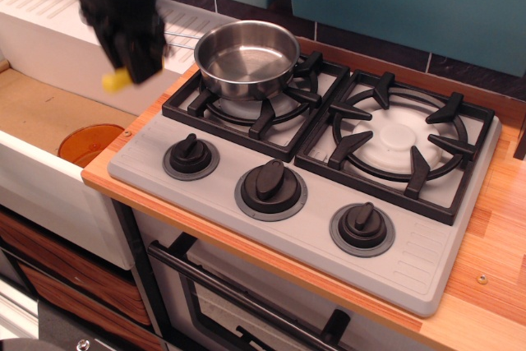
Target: Put fry in pot or pan an put pot or pan on stove
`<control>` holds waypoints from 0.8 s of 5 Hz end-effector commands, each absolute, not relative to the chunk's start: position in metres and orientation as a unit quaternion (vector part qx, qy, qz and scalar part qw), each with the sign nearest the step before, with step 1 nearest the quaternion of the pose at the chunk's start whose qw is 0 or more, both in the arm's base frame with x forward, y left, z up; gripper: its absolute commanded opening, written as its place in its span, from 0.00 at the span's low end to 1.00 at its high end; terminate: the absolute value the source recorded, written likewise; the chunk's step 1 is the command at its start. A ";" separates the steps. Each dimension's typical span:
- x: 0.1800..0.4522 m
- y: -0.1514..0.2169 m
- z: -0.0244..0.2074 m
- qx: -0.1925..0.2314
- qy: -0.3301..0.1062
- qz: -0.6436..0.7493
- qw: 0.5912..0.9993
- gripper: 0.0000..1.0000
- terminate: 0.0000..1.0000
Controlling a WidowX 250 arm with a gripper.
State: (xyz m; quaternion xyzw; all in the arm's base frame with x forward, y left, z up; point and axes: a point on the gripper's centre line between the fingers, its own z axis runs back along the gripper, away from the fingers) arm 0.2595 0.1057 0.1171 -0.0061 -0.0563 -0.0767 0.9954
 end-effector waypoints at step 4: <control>0.360 0.071 0.131 -0.003 -0.087 -0.072 0.994 0.00 0.00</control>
